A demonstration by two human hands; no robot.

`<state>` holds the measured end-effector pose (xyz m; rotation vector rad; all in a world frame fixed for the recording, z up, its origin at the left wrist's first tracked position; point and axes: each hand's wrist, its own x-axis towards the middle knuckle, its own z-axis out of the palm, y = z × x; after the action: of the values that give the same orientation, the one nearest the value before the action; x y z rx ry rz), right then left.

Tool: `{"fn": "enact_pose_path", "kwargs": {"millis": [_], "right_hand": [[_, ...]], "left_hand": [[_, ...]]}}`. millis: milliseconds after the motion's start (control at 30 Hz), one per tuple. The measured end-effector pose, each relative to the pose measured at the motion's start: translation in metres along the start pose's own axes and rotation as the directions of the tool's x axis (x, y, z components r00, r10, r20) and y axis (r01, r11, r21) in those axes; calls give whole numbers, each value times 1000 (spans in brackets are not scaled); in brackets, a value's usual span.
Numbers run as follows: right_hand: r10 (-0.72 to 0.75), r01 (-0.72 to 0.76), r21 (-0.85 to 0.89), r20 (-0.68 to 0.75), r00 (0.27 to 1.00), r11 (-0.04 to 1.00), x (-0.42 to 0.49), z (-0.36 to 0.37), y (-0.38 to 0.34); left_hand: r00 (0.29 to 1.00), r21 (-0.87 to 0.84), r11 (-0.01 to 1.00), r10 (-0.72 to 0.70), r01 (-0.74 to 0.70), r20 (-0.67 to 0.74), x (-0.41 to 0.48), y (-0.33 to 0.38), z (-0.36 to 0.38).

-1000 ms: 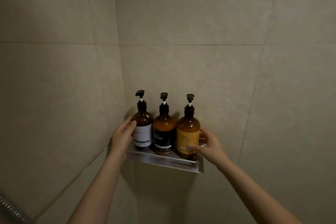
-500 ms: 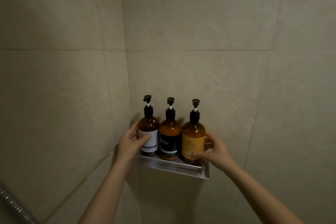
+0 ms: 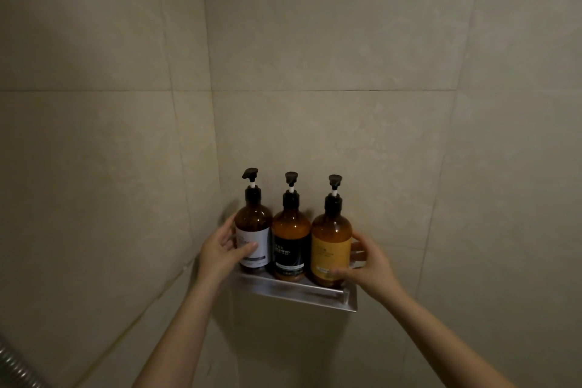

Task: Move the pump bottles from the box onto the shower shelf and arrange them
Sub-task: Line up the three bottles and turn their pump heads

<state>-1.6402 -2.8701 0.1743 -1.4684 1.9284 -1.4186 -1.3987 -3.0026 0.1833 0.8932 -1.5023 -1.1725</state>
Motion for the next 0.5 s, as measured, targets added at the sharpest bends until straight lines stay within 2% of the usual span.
{"fn": "enact_pose_path", "kwargs": {"millis": [100, 233, 267, 333, 400, 433, 500], "right_hand": [[14, -14, 8, 8, 1000, 1000, 1, 0, 0], [46, -46, -8, 163, 986, 999, 9, -16, -7], [45, -46, 4, 162, 986, 999, 14, -24, -12], [-18, 18, 46, 11, 1000, 999, 24, -42, -30], [-120, 134, 97, -141, 983, 986, 36, -61, -60], [-177, 196, 118, -157, 972, 973, 41, -69, -78], [-293, 300, 89, -88, 952, 950, 51, -77, -116]], "left_hand": [[1000, 4, 1000, 7, -7, -4, 0, -2, 0], [1000, 17, 1000, 10, -10, -1, -5, 2, 5], [999, 27, 1000, 10, -9, -35, -8, 2, 8], [978, 68, 997, 57, -44, -202, -21, 2, 16], [912, 71, 987, 161, -145, -378, -37, 3, 27], [889, 72, 979, 203, -191, -409, -46, 4, 35], [894, 100, 970, 245, -223, -377, -59, 4, 52]]}}
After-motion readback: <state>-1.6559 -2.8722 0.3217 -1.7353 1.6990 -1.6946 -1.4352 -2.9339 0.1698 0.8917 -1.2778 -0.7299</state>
